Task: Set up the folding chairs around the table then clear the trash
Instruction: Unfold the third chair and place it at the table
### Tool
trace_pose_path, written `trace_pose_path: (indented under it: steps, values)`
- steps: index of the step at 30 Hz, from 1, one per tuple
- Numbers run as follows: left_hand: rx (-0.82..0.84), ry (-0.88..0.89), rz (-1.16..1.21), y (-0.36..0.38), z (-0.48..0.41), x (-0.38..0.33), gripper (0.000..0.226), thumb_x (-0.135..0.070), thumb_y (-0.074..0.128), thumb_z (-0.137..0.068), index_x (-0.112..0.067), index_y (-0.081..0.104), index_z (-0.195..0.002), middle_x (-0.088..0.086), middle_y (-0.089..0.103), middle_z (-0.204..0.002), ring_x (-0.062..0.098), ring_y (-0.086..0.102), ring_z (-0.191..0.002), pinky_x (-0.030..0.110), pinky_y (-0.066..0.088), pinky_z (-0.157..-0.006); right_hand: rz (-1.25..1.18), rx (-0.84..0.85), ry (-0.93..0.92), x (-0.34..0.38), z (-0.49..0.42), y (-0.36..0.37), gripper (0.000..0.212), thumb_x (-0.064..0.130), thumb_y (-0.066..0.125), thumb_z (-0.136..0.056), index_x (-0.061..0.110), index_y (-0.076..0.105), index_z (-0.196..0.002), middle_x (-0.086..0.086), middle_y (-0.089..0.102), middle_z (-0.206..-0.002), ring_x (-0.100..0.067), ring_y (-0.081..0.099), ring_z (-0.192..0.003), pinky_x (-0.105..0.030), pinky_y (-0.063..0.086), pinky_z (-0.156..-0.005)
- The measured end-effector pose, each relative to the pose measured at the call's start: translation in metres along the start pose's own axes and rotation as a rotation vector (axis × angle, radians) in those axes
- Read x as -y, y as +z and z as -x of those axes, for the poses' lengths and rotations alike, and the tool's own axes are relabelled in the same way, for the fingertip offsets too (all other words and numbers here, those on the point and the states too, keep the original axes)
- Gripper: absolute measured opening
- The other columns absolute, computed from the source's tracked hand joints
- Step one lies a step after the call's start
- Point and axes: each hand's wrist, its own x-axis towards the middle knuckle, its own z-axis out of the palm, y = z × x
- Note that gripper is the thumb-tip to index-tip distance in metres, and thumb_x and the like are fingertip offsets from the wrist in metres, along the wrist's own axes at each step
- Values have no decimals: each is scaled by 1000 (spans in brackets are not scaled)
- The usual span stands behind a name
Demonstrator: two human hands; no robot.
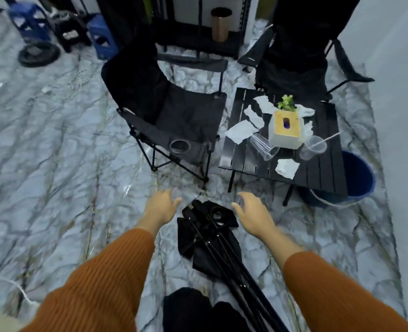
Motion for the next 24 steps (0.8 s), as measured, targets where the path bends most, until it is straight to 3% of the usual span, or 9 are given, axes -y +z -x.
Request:
trace_pose_path:
  steps: [6,12,17,20,22,24]
  values:
    - [24,-174,165,112,-38,48,51,-41,46,-96,-8,48,-135,14,53,-138,31,50,-127,40,41,-105,8,96,30,-46,-63,93,50,40,43,-99,12,40,-140,-8,48,-142,-28,43,-131,-44,41,-105]
    - [17,-194,248,232,-146,85,43,-39,50,-95,-8,54,-125,12,58,-130,31,55,-120,41,46,-100,-45,81,1,-96,-171,220,43,39,48,-95,14,51,-130,-6,60,-126,-26,57,-115,-44,50,-94]
    - [-32,-230,412,338,-240,124,31,-33,54,-94,-6,63,-107,13,69,-106,29,63,-96,32,49,-78,-82,70,-7,-143,-261,326,42,30,43,-99,10,46,-137,-10,54,-135,-28,51,-124,-41,45,-101]
    - [-54,-242,463,386,-284,143,27,-30,55,-94,-4,60,-97,14,67,-96,32,63,-94,30,43,-70,-95,98,8,-167,-313,376,31,10,41,-94,9,55,-122,-14,64,-116,-33,59,-109,-43,50,-91]
    - [-81,-241,486,407,-306,150,25,-29,55,-94,-5,58,-100,16,65,-99,35,62,-98,29,39,-70,-95,98,-10,-178,-343,405,30,1,39,-85,13,57,-104,-11,65,-98,-34,63,-93,-44,53,-82]
    - [-122,-256,565,421,-323,153,32,-26,54,-95,-2,55,-116,17,64,-111,34,60,-105,27,39,-75,-105,83,-19,-181,-363,425,38,-1,38,-85,14,55,-115,-11,64,-109,-33,61,-100,-42,52,-86]
